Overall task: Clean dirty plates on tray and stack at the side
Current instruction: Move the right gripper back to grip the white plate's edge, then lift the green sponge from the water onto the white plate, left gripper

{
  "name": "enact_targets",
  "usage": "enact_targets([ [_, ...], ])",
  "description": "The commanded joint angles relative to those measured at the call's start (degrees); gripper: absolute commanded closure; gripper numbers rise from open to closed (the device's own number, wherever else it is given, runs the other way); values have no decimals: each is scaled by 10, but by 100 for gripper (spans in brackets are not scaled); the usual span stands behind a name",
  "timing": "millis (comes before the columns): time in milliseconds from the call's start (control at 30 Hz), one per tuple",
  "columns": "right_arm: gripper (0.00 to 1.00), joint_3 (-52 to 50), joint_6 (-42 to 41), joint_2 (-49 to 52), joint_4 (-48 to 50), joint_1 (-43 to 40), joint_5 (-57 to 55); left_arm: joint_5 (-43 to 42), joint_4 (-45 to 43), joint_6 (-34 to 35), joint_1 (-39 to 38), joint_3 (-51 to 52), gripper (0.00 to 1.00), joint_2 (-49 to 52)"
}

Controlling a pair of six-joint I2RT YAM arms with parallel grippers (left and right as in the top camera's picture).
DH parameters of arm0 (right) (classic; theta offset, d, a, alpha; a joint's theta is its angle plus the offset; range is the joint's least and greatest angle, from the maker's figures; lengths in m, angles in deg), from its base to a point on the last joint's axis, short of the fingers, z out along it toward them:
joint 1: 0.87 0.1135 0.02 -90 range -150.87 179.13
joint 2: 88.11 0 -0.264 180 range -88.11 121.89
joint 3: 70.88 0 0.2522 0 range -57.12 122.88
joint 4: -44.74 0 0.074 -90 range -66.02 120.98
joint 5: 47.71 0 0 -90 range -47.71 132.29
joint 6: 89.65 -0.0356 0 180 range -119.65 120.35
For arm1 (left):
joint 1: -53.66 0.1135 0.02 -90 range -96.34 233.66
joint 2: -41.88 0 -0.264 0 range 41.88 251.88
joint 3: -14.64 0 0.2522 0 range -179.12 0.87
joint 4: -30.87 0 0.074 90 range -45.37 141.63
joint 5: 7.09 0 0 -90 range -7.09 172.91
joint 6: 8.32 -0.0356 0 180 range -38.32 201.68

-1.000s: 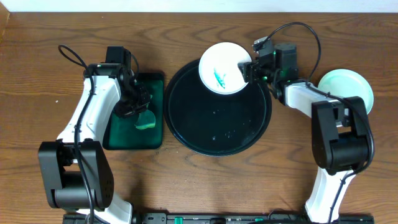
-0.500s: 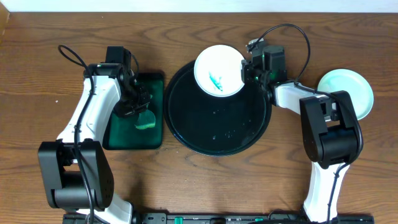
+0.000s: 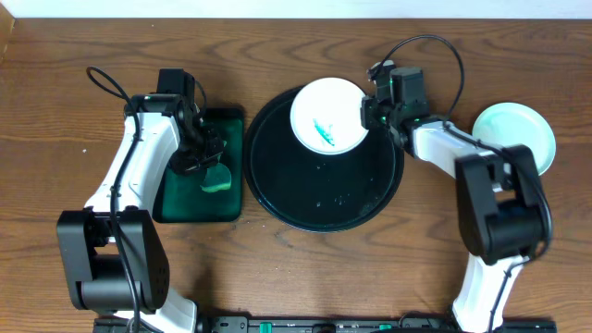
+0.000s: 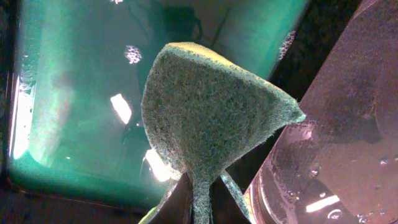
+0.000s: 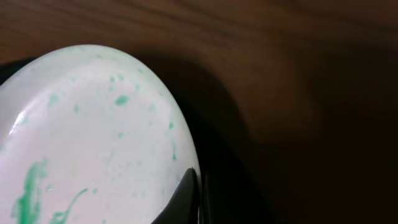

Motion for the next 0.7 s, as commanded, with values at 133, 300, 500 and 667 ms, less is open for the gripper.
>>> enact_targets([
  [133,99,-1,-1,-125,-170,4,-69,6,2,-6,1,3,92,-1],
  [300,99,-7,-39,-115,-278,23,-69,6,0,-6,1,3,92,-1],
  [500,99,-11,-91,-69,-265,61,-69,-2,-1,-6,-2,3,93,-1],
  [667,99,-11,-123,-42,-254,82,-69,-35,-19,-18,-25,3,93,-1],
])
